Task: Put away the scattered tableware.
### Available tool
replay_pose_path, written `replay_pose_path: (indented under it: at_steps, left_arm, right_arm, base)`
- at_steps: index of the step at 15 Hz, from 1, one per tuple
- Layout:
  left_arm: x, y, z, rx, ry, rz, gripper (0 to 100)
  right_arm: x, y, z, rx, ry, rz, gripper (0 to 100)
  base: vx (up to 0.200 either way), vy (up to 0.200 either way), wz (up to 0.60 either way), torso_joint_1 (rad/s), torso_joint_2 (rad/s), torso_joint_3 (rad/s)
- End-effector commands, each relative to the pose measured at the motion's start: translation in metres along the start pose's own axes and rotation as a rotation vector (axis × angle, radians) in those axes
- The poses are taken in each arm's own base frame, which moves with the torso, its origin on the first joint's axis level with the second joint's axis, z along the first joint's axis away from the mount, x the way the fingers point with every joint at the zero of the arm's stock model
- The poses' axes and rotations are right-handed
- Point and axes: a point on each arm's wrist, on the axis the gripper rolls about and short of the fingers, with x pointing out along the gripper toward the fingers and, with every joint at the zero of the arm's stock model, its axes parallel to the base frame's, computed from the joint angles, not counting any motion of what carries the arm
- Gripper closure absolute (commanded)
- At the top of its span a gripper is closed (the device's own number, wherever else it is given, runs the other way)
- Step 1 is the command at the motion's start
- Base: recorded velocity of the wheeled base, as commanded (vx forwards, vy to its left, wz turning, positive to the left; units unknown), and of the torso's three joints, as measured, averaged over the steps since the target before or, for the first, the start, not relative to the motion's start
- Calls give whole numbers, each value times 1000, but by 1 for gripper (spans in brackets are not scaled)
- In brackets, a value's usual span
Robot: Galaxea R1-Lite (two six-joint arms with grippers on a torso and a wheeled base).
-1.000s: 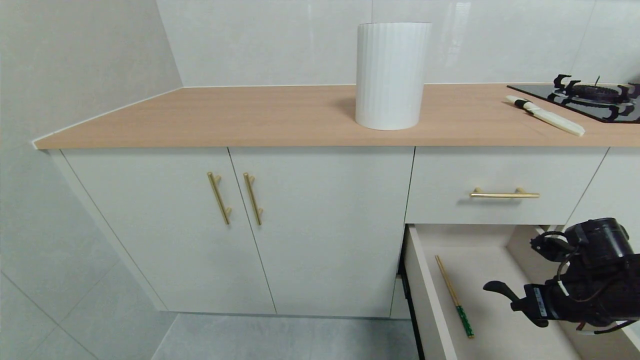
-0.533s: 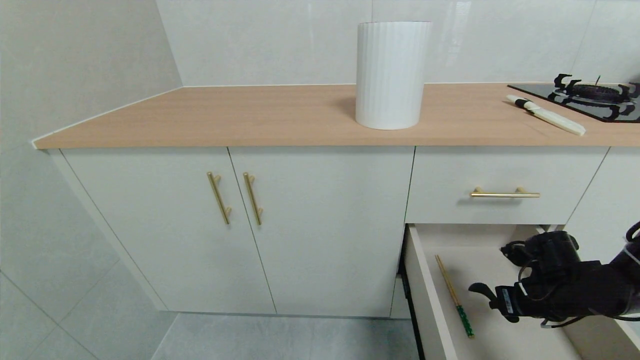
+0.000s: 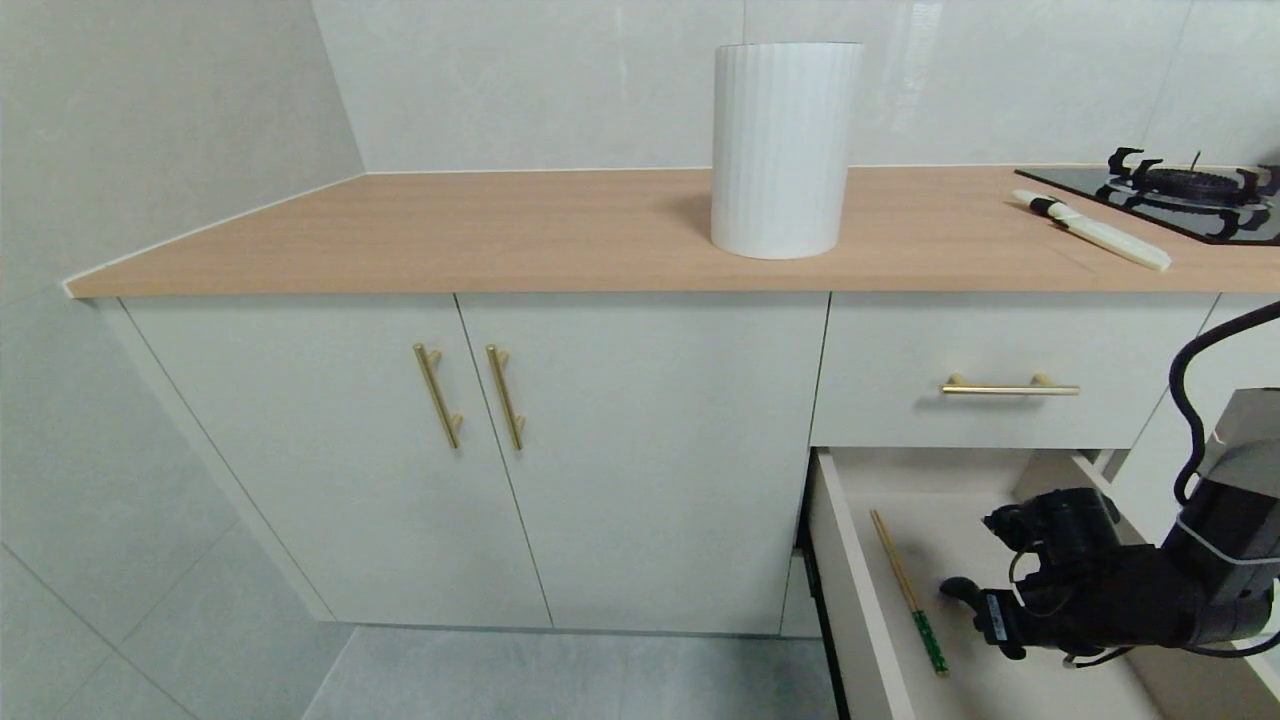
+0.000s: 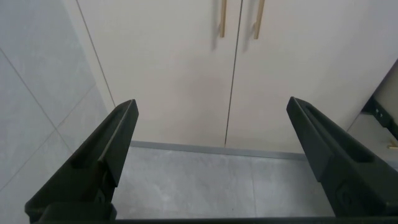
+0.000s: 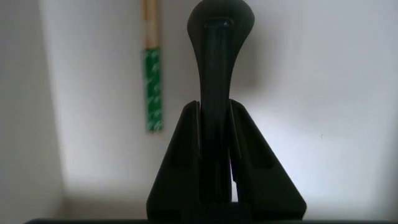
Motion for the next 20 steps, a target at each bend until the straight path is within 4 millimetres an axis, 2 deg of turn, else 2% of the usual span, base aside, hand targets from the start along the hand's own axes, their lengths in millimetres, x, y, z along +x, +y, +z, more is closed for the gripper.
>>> replay_pose_path:
  at_steps: [1, 11, 12, 16, 18, 19, 20]
  left_arm:
    - [0, 0, 0, -1, 0, 1, 0]
    - [0, 0, 0, -1, 0, 1, 0]
    - [0, 0, 0, -1, 0, 1, 0]
    - [0, 0, 0, -1, 0, 1, 0]
    - [0, 0, 0, -1, 0, 1, 0]
    - [0, 0, 0, -1, 0, 1, 0]
    - [0, 0, 0, -1, 0, 1, 0]
  right_arm:
    - [13, -1, -7, 0, 33, -7, 100]
    - [21, -2, -4, 4, -5, -23, 100]
    - [21, -2, -5, 4, -4, -27, 0]
    - [20, -2, -3, 5, -27, -33, 0]
    - [12, -2, 1, 5, -50, -32, 0]
    - [2, -1, 5, 9, -74, -28, 0]
    - [-22, 0, 13, 11, -139, -21, 0]
  base:
    - [0, 0, 0, 0, 0, 0]
    - [0, 0, 0, 0, 0, 0]
    - [0, 0, 0, 0, 0, 0]
    - [0, 0, 0, 0, 0, 0]
    - [0, 0, 0, 0, 0, 0]
    - [0, 0, 0, 0, 0, 0]
    - [0, 0, 0, 0, 0, 0]
